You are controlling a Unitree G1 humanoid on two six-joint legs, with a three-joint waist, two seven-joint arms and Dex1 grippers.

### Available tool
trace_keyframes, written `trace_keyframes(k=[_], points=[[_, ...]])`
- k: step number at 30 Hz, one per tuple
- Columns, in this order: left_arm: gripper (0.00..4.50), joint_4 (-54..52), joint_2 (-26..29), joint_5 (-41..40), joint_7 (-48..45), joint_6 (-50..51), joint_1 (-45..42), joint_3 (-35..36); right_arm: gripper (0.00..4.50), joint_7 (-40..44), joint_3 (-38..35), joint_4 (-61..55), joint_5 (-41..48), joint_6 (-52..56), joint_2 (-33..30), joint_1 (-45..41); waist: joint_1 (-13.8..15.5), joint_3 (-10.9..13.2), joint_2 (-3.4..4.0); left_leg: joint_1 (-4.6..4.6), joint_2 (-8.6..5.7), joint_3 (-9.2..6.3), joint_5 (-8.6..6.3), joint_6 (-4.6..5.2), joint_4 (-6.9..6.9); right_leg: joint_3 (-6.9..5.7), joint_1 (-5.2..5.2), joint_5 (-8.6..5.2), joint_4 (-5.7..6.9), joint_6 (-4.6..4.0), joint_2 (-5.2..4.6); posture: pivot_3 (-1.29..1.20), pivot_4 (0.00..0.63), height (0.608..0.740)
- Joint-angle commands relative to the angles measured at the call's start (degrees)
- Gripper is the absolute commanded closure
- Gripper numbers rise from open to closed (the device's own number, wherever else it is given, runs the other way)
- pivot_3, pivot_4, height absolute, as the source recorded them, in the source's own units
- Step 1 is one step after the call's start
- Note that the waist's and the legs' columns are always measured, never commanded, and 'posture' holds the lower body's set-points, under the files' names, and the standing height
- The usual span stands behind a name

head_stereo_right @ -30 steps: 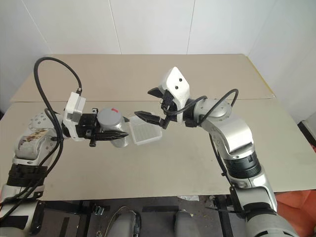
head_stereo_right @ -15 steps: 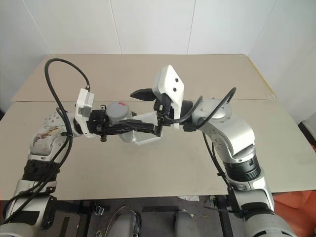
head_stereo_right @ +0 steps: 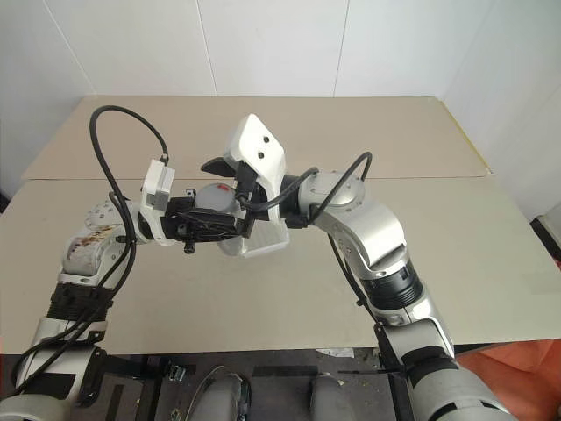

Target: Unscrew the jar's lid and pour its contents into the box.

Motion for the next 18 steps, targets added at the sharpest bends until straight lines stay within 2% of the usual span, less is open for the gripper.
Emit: trace_keyframes(k=[1, 10, 18], points=[[2.57, -2.1, 1.02, -0.74, -0.53, -0.28, -0.58, 0.86, 0.02, -0.41, -1.58, -0.29, -0.35, -0.99, 0.04, -1.7, -0.01, 0.0, 0.0, 0.0, 0.0, 0.0, 0.0, 0.0, 0.0, 0.0, 0.0, 0.0, 0.0, 0.0, 0.0, 0.0, 0.15, 0.74], [2.57, -3.52, 4.6, -1.89, -1.79, 0.3, 0.95, 1.99, 0.02, -0.03, -4.52, -0.91, 0.19, -0.99, -3.61, 0.19, -0.04, 0.0, 0.0, 0.0, 0.01, 0.0, 0.0, 0.0, 0.0, 0.0, 0.0, 0.0, 0.0, 0.0, 0.0, 0.0, 0.15, 0.74], [2.57, -3.73, 5.56, -2.34, -2.34, 0.36, 0.91, 2.16, 0.02, 0.05, -5.44, -1.08, 0.88, -1.3, -6.27, 1.1, -0.03, 0.0, 0.0, 0.0, 0.01, 0.0, 0.0, 0.0, 0.0, 0.0, 0.0, 0.0, -0.01, 0.0, 0.0, 0.0, 0.15, 0.74]])
